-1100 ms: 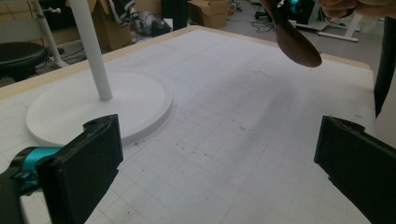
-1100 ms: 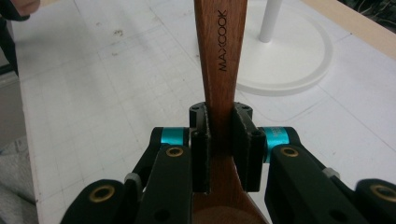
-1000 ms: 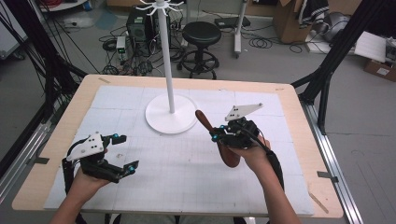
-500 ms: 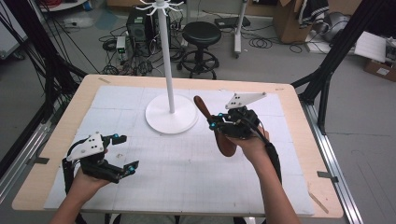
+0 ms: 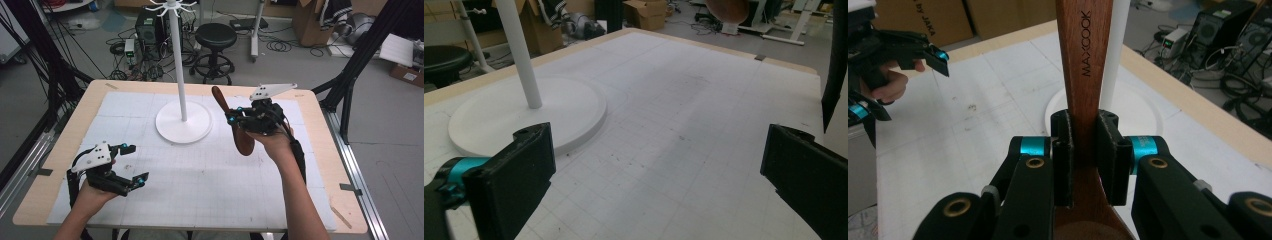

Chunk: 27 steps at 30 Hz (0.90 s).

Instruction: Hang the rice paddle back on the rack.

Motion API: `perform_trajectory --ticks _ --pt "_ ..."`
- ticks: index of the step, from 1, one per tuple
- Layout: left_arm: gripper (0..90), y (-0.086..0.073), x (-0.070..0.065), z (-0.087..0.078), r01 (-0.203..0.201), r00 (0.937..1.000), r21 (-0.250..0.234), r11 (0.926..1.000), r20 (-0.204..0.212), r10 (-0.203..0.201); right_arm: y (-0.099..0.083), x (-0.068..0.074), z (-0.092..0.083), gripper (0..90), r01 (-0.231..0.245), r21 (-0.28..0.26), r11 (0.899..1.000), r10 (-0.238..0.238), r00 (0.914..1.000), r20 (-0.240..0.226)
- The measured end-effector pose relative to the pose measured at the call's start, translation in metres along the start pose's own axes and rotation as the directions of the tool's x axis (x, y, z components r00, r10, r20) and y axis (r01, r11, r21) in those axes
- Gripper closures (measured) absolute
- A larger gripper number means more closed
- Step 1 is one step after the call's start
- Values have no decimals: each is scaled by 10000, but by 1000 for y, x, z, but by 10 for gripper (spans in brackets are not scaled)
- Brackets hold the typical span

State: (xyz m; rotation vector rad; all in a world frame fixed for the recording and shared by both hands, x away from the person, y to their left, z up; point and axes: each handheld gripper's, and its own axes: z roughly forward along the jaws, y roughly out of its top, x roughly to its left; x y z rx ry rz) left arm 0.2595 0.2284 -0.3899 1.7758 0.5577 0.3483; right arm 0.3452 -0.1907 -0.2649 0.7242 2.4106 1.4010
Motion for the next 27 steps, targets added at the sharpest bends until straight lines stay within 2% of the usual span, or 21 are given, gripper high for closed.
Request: perform_trajectory --ticks 7,16,17,20,24,26,27 --pt "17 0 0 1 -14 10000 36 10000 33 14 10 -5 -4 789 189 -95 9998 -190 9998 -95" --pt "17 0 1 1 -7 10000 -10 10000 24 7 32 -16 -14 789 466 -533 9975 -477 9987 -197" --pt "17 0 1 1 -38 10000 9 10000 20 38 34 -15 -15 789 326 -488 9983 -335 9993 -181" --pt "17 0 0 1 8 10000 8 10000 23 -8 40 -20 -17 789 465 -760 9960 -484 9985 -238" --pt "17 0 1 2 -17 10000 26 10000 38 17 46 -23 -19 789 505 -857 9950 -532 9982 -293" --pt "17 0 1 2 -17 10000 16 10000 32 17 49 -24 -20 789 374 -998 9943 -415 9984 -390" --pt "17 0 0 2 -8 10000 12 10000 27 8 51 -26 -20 789 472 -1048 9934 -514 9980 -374"
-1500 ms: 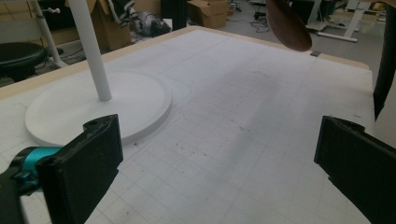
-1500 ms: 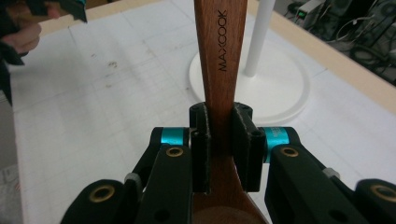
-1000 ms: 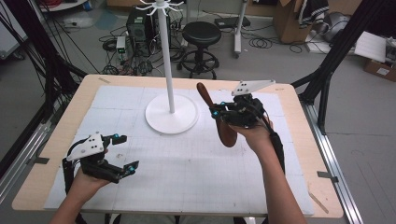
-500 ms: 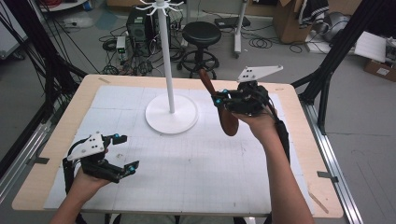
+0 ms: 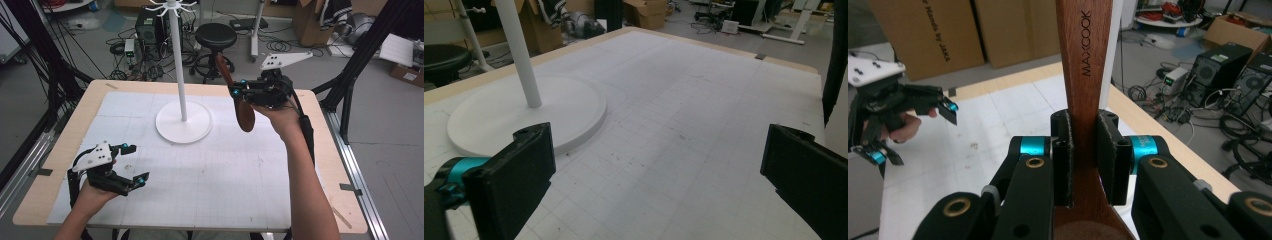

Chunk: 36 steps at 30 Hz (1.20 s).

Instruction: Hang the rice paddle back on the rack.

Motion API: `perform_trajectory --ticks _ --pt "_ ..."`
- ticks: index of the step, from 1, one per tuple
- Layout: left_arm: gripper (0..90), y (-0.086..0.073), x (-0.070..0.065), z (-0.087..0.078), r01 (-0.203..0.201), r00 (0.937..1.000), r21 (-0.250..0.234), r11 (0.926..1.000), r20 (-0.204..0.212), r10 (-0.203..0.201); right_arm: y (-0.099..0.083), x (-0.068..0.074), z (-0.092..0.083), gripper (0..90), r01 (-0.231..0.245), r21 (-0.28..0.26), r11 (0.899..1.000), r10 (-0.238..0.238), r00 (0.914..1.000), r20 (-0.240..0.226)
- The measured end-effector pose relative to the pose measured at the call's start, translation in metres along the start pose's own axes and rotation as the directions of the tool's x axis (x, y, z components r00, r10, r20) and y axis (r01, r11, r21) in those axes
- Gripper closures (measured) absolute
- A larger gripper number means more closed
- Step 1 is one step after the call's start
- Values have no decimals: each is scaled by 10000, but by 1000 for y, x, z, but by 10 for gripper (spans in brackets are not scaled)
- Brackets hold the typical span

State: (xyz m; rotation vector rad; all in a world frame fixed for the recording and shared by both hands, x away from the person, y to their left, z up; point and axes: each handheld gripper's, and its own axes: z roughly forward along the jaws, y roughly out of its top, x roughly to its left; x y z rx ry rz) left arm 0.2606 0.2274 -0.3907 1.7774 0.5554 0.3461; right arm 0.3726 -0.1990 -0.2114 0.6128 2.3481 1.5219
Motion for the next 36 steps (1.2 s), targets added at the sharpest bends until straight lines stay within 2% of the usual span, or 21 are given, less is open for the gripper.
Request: perform_trajectory --ticks 13,18,26,28,29,30,31,35,36 --pt "17 0 0 0 18 10000 0 10000 58 -18 21 -15 2 789 118 -325 9994 -123 9998 -147" --pt "17 0 1 0 25 10000 -7 10000 71 -25 31 -18 4 789 8 -401 9992 -18 9997 -244" --pt "17 0 1 0 66 9999 -25 10000 95 -66 44 -22 9 789 200 -562 9982 -214 9995 -248" --pt "17 0 1 0 39 9999 -2 10000 106 -39 45 -22 10 789 -1 -482 9988 -12 9996 -266" --pt "17 0 1 0 41 9999 -12 10000 116 -41 46 -24 11 789 192 -547 9983 -207 9994 -260" --pt "17 0 1 0 37 9999 -12 10000 118 -37 47 -24 11 789 -33 -409 9992 21 9996 -291" --pt "17 0 1 0 41 9999 -14 10000 116 -41 48 -26 13 789 88 -513 9986 -103 9995 -290" --pt "17 0 1 0 61 9999 -26 10000 102 -61 52 -30 14 789 -247 -524 9983 225 9988 -431" --pt "17 0 1 1 81 9999 -38 10000 62 -81 53 -32 15 789 -23 -600 9982 -3 9991 -422"
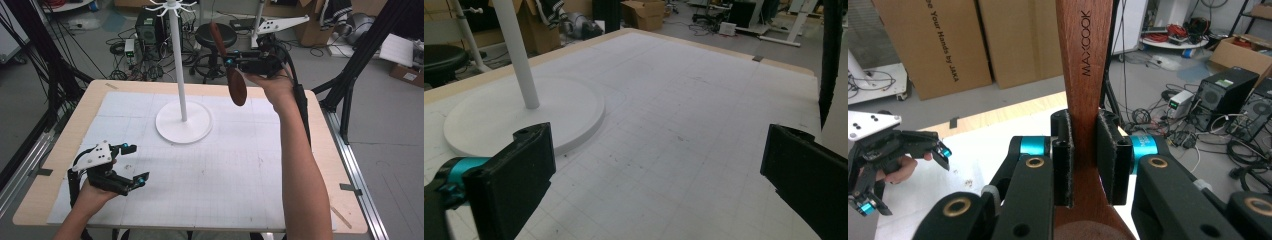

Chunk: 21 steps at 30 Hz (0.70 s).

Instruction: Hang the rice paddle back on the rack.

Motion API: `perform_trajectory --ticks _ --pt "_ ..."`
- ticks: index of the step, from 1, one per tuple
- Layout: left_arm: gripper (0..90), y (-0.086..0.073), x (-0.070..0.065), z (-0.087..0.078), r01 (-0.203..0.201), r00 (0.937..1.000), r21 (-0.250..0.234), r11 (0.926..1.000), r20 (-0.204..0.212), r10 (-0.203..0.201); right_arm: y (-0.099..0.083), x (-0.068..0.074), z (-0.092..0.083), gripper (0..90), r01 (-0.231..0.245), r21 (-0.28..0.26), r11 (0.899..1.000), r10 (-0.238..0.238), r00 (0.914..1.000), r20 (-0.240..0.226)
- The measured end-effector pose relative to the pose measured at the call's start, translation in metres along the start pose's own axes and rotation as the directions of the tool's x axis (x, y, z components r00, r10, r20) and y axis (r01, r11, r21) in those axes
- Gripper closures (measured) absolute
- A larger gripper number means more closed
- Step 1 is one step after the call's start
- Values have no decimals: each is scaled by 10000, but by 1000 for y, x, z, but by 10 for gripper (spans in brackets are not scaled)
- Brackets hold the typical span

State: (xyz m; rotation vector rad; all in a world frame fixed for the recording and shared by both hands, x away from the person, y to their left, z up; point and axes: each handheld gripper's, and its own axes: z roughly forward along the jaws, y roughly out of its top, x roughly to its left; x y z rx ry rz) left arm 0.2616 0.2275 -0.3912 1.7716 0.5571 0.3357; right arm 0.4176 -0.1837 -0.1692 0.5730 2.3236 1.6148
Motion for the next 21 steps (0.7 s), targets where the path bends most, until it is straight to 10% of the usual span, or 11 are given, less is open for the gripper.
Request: perform_trajectory --ticks 21 --pt "17 0 0 -1 8 10000 -59 10000 16 -8 25 -19 18 789 -241 201 9995 243 9996 -106"
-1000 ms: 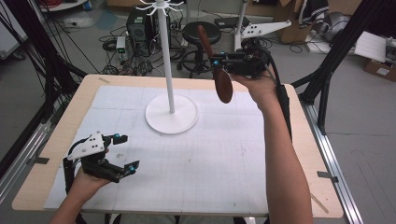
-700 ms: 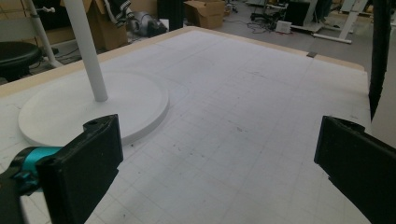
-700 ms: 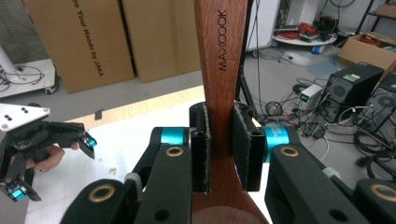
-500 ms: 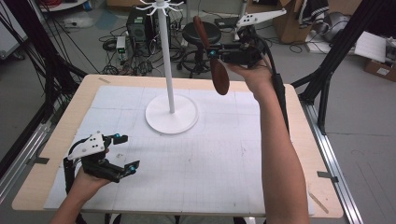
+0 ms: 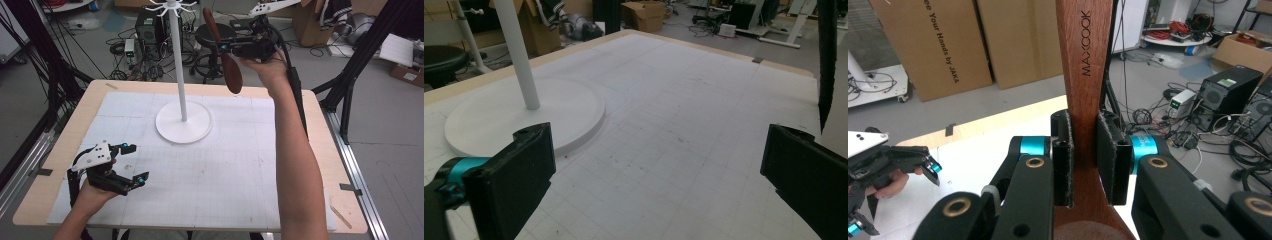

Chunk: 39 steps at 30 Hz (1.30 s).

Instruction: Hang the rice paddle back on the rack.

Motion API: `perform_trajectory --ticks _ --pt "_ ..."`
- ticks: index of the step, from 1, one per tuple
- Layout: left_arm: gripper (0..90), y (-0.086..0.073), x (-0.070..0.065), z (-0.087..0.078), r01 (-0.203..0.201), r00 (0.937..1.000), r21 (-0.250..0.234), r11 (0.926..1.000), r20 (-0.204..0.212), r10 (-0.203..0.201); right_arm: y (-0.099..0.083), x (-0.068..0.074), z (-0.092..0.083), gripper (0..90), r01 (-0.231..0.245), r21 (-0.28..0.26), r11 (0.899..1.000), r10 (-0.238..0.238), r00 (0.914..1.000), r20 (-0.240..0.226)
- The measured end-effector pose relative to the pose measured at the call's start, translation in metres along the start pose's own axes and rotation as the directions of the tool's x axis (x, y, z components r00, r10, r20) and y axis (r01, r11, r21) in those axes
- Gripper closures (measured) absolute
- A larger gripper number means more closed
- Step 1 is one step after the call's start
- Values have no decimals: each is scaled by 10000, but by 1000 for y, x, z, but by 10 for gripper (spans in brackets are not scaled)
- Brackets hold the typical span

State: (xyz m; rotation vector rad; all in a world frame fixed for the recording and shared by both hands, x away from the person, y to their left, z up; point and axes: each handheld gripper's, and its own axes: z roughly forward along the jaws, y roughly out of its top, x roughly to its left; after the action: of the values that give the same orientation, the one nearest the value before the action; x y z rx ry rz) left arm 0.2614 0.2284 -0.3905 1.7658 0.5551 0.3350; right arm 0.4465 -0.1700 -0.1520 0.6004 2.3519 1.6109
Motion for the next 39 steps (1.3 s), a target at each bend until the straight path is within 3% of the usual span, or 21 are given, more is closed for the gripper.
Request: perform_trajectory --ticks 20,39 --pt "17 0 0 0 -28 10000 22 10000 56 28 12 -5 20 789 -76 231 9997 77 10000 -49" --pt "17 0 0 0 -44 10000 30 10000 72 44 18 -7 26 789 -162 202 9997 162 9999 -1"
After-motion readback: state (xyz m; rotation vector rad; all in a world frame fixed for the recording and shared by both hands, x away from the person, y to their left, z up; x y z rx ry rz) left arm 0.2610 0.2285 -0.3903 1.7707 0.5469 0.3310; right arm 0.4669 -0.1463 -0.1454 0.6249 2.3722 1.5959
